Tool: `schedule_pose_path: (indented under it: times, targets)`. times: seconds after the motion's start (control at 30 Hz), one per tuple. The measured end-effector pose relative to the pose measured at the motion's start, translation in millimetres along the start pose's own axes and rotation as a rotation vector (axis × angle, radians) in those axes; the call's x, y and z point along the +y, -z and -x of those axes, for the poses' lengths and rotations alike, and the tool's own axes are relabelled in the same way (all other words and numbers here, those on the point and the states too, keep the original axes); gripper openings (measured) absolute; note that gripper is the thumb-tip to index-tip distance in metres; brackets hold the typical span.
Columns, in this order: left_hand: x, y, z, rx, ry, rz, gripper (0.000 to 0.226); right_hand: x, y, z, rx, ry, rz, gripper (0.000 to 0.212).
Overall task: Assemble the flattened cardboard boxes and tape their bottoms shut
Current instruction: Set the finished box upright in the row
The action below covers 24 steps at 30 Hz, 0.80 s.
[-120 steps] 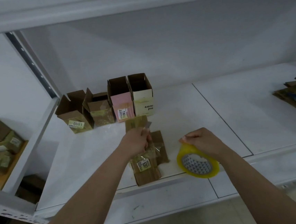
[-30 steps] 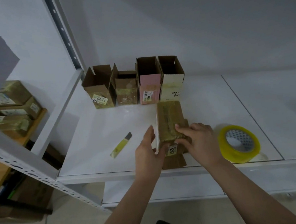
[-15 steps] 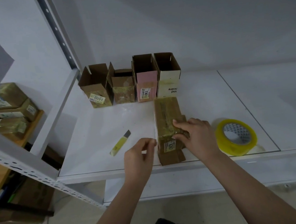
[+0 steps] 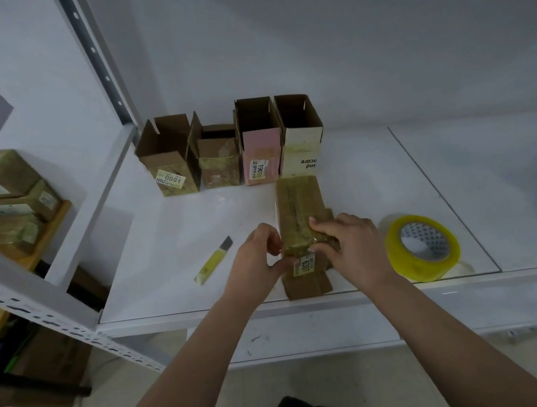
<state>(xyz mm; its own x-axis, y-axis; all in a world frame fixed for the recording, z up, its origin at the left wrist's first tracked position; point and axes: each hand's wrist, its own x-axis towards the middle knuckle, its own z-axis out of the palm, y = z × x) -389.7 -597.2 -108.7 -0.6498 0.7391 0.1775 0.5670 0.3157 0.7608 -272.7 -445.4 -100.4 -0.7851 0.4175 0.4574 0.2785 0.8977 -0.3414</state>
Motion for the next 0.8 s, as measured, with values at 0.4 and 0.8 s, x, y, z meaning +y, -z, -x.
schedule_pose_path:
  times: [0.4,0.8]
  targets:
    - [24,4,-11,0.025,-0.236,-0.213,0.063,5,-2,3,0.044,0.019,-0.006,0.044]
    - [30,-4,-15,-0.089,-0.175,-0.278,0.05,5,-3,20,0.047,-0.067,0.184,0.044]
